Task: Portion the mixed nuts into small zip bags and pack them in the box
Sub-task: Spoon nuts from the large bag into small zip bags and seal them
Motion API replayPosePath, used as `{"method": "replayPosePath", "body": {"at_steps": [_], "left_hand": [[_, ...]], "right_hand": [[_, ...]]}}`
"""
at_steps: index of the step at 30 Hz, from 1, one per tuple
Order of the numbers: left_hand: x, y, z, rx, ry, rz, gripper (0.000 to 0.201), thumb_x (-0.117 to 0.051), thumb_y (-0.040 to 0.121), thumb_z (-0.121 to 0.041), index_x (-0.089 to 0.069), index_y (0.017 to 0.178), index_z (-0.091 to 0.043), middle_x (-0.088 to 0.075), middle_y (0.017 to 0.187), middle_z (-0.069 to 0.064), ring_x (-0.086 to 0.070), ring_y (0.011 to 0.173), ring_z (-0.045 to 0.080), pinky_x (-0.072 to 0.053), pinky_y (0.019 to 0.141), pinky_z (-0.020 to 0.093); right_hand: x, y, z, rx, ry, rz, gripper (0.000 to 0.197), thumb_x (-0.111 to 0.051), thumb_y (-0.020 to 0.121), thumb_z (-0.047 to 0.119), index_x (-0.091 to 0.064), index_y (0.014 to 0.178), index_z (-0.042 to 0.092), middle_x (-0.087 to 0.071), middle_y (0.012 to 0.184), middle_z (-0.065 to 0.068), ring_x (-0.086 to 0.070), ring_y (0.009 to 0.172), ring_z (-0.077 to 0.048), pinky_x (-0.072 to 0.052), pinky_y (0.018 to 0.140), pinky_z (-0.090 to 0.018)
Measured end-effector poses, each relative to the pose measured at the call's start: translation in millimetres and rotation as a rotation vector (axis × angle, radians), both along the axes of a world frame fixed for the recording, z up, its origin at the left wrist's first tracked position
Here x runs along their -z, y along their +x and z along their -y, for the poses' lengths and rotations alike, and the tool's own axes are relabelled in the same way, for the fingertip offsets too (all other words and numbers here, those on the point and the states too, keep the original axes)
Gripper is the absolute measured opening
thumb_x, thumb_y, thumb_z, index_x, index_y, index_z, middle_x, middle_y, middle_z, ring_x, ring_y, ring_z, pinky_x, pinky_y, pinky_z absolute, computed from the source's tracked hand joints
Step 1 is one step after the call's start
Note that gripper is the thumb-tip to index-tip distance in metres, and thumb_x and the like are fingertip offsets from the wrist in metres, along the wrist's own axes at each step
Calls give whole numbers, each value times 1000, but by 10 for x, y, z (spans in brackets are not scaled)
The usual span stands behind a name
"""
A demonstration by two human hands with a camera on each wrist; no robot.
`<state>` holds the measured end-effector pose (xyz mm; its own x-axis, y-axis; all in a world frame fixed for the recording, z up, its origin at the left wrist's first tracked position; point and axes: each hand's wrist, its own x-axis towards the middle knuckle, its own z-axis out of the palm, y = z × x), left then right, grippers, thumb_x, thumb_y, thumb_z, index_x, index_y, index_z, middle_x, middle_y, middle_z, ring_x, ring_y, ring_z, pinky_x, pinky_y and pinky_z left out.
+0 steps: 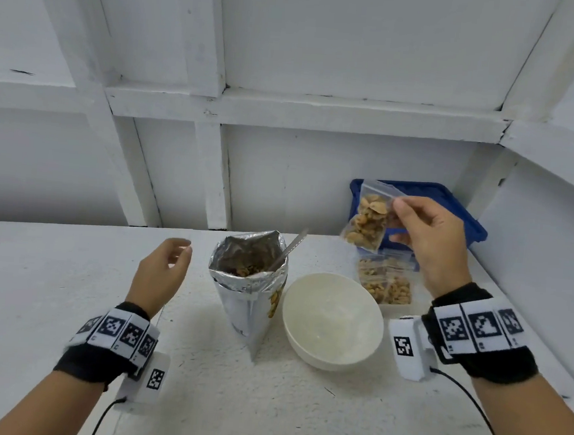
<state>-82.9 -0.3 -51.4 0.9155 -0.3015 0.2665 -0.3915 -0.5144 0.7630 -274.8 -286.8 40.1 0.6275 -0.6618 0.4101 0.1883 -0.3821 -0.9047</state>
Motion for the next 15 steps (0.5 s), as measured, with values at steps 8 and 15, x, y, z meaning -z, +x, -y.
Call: {"method": "replayPosePath", "body": {"at_steps": [8, 15], "left_hand": [[888, 281, 16, 156, 700, -200, 64, -50, 90, -48, -31, 143, -19, -26, 152, 8, -27, 138, 26, -28, 111, 45], [1034, 328, 23, 262, 913, -290, 86, -48, 82, -65, -14, 148, -21, -1, 157, 5, -5, 144, 27, -18, 115, 48]], "right_hand": [[865, -308, 914, 581, 45, -201, 12, -56, 90, 19, -66, 90, 14, -64, 87, -8, -63, 88, -31, -53, 82, -50], [1173, -220, 1240, 720, 93, -325, 20, -55, 90, 12, -67, 98, -1, -66, 93, -17, -61, 87, -33, -52, 82, -43]]}}
